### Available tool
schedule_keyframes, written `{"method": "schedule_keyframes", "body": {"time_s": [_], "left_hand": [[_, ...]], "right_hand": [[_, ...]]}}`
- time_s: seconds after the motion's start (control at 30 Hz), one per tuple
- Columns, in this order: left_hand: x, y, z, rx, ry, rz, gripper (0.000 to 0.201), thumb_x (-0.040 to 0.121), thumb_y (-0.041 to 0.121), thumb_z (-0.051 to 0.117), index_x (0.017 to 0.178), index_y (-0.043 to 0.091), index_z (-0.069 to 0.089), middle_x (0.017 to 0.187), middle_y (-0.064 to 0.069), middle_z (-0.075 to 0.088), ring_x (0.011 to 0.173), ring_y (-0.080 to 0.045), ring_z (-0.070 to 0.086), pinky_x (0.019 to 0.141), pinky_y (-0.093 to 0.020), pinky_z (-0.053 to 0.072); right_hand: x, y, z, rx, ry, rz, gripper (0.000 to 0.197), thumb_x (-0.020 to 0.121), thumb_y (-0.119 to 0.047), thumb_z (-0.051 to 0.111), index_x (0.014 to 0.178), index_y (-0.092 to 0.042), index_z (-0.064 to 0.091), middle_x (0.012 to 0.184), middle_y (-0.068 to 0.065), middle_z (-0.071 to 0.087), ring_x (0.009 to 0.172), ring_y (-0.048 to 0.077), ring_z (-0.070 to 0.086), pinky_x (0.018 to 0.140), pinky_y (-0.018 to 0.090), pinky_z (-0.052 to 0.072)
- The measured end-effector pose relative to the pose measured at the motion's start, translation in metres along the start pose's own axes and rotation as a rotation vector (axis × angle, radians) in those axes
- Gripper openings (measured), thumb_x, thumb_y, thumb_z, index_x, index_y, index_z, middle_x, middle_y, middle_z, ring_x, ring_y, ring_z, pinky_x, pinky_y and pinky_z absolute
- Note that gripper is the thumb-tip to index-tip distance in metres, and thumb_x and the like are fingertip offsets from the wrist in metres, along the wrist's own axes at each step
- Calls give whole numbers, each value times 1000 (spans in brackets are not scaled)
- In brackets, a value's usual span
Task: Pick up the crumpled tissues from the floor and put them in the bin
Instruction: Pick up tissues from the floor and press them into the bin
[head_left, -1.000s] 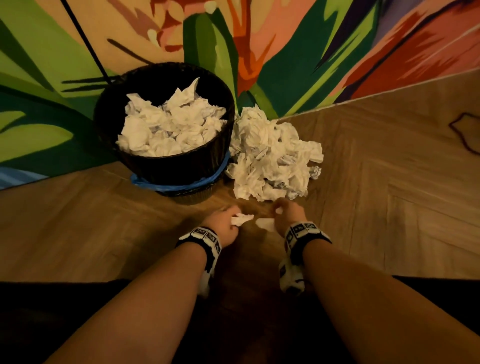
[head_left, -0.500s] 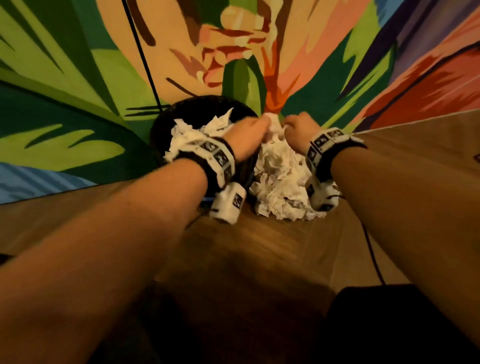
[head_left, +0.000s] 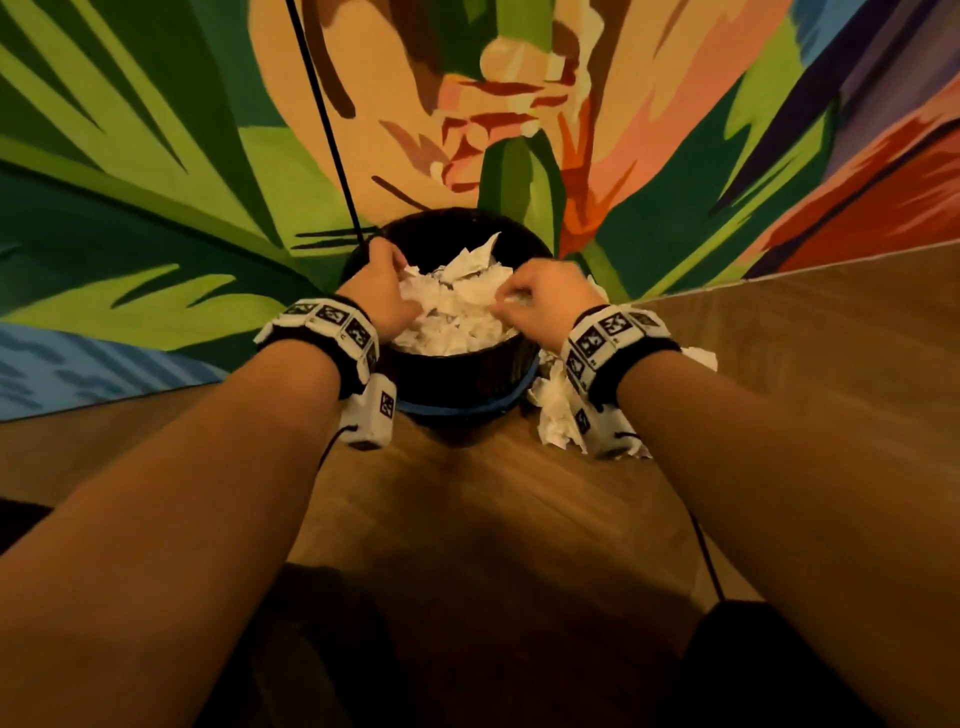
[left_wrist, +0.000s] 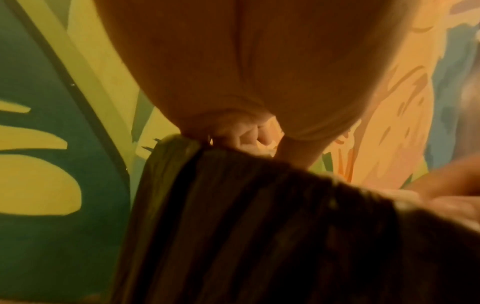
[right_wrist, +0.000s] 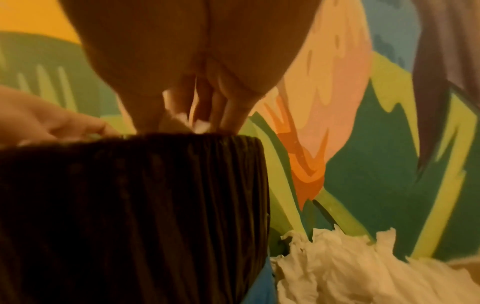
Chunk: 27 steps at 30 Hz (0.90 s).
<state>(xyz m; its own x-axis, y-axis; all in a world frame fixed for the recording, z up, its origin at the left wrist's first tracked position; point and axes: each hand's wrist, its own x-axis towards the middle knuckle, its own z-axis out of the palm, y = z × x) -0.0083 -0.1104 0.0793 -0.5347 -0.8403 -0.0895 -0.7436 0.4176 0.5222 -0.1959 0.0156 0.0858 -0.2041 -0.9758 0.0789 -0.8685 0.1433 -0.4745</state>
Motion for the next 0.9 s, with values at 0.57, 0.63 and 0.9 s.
{"method": "schedule_keyframes", "body": {"time_s": [0.57, 0.63, 0.9], "left_hand": [[-10, 24, 7, 290, -168, -13, 28, 81, 31, 56, 59, 13, 56, 61, -6, 50, 61, -24, 48, 53, -33, 40], [-10, 28, 12, 316, -223, -21, 27, 82, 24, 51, 59, 11, 48, 62, -8, 47, 61, -24, 44, 51, -30, 31], [-8, 30, 24, 506, -376, 23, 33, 97, 20, 42, 68, 6, 51, 86, -10, 55, 85, -28, 54, 70, -34, 43]], "right_hand": [[-2, -9, 19, -113, -83, -75, 34, 92, -30, 47, 64, -13, 54, 67, 6, 55, 63, 22, 53, 70, 45, 52], [-3, -8, 21, -265, -162, -92, 49, 97, -34, 36, 53, -11, 40, 54, 7, 46, 54, 21, 43, 82, 48, 51], [-14, -14, 20, -657, -263, -230, 44, 97, -25, 18, 76, -16, 55, 56, -2, 42, 79, 24, 51, 119, 53, 4]]}}
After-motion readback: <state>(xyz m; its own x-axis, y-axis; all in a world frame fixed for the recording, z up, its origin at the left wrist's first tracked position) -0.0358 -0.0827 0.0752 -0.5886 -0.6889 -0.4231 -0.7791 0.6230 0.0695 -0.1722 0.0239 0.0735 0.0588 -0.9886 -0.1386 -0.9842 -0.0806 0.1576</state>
